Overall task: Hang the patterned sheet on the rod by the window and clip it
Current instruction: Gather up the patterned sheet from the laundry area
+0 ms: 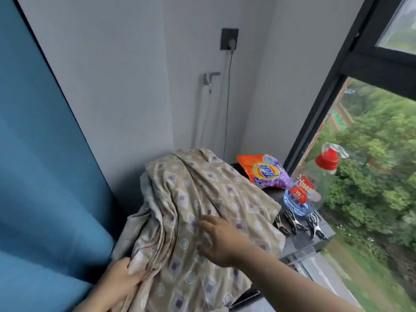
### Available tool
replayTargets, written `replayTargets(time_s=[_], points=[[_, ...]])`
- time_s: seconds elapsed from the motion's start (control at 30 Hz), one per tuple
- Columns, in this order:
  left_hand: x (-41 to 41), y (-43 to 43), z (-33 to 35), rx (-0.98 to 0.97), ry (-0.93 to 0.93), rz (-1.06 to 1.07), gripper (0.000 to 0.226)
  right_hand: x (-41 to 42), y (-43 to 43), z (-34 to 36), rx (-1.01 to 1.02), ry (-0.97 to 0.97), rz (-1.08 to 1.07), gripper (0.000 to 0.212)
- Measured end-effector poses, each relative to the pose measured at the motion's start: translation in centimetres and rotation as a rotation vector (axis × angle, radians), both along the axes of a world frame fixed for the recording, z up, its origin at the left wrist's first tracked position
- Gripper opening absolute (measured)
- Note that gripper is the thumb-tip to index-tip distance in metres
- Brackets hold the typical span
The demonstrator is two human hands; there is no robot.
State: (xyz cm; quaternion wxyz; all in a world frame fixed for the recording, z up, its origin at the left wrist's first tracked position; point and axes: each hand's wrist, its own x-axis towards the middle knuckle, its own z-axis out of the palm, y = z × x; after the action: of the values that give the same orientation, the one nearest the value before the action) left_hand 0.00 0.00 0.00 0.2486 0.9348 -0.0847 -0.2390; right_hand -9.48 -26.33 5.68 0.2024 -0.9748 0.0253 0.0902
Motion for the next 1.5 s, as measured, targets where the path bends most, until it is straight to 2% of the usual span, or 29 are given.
replayTargets(time_s=[0.07,0.13,0.23,0.3,0.4,0.47,0.5,0.53,0.63,0.7,0.73,0.77,0.83,0.9,0.97,1.0,1.07,1.13,1.2,1.27,1.33,1.37,1.4,1.47,1.5], points=[[0.5,0.2,-0.1,-0.05,0.049,0.042,0.025,0.7,-0.2,-0.1,0.001,-0.017,-0.004,0.061],[0.7,0.2,0.5,-0.213,0.1,0.135,0.026,0.9,-0.5,-0.4,-0.007,-0.034,0.004,0.059],[0.3,-1.0,4.0,-0.572,0.184,0.283,0.013,0.4,-0.5,-0.6,0.024,-0.088,0.017,0.061],[0.3,-2.4,6.6,-0.697,0.237,0.341,0.012,-0.4,-0.1,0.3,0.137,-0.147,-0.009,0.065],[0.3,-5.3,10.1,-0.904,0.334,0.461,0.017,-1.9,1.3,2.2,0.447,-0.121,-0.03,0.063],[0.2,-7.6,12.1,-1.076,0.472,0.59,0.036,-2.9,2.1,3.2,0.596,-0.054,-0.012,0.06],[0.2,-8.6,12.8,-1.141,0.511,0.651,0.049,-3.3,2.4,3.5,0.62,-0.026,-0.005,0.055],[0.1,-9.6,13.4,-1.185,0.518,0.698,0.053,-3.5,2.7,3.6,0.612,-0.016,-0.005,0.048],[-0.3,-12.2,15.1,-1.308,0.576,0.741,0.029,-3.3,3.5,3.1,0.587,-0.093,-0.119,0.035],[-0.1,-12.9,15.5,-1.341,0.595,0.727,0.025,-2.8,3.7,2.8,0.653,-0.149,-0.198,0.009],[0.1,-13.0,15.7,-1.339,0.593,0.708,0.024,-2.6,3.5,3.1,0.695,-0.147,-0.247,0.003],[0.3,-13.0,15.7,-1.322,0.588,0.687,0.022,-2.4,3.2,3.5,0.748,-0.149,-0.287,0.009],[0.5,-12.9,15.9,-1.285,0.616,0.608,0.02,-2.4,2.9,4.9,0.985,-0.101,-0.31,0.007],[0.5,-12.8,16.0,-1.245,0.659,0.528,0.024,-2.1,2.9,5.7,1.141,0.028,-0.25,0.03],[0.7,-12.7,16.3,-1.24,0.669,0.448,0.029,-1.4,3.5,5.1,1.041,-0.013,-0.23,0.025],[0.8,-12.4,16.3,-1.249,0.667,0.418,0.029,-1.0,3.8,4.4,0.98,-0.064,-0.26,0.018],[1.3,-11.3,16.4,-1.231,0.658,0.347,0.027,-0.3,3.7,3.9,0.949,-0.129,-0.351,0.016],[2.0,-9.8,16.3,-1.172,0.572,0.275,0.025,0.0,2.9,4.1,0.969,-0.159,-0.369,0.015],[2.2,-8.1,15.6,-1.066,0.394,0.219,0.026,0.5,1.6,4.7,0.952,-0.199,-0.384,0.018],[1.3,-6.7,14.3,-0.898,0.187,0.154,0.046,1.0,0.5,5.5,0.98,-0.253,-0.416,0.017],[-0.3,-6.1,12.0,-0.729,0.132,0.058,0.082,1.8,-0.5,6.7,1.079,-0.307,-0.458,0.014],[-1.0,-6.4,10.6,-0.671,0.154,-0.005,0.088,2.2,-0.9,7.5,1.129,-0.323,-0.484,0.015],[-1.7,-6.9,9.6,-0.626,0.173,-0.063,0.079,2.6,-1.3,8.1,1.154,-0.334,-0.501,0.016],[-2.9,-8.3,8.5,-0.587,0.075,-0.113,0.028,3.0,-1.9,9.2,1.133,-0.35,-0.513,0.017],[-3.1,-8.8,8.4,-0.589,-0.007,-0.125,0.026,3.1,-2.2,9.4,1.104,-0.36,-0.528,0.017]])
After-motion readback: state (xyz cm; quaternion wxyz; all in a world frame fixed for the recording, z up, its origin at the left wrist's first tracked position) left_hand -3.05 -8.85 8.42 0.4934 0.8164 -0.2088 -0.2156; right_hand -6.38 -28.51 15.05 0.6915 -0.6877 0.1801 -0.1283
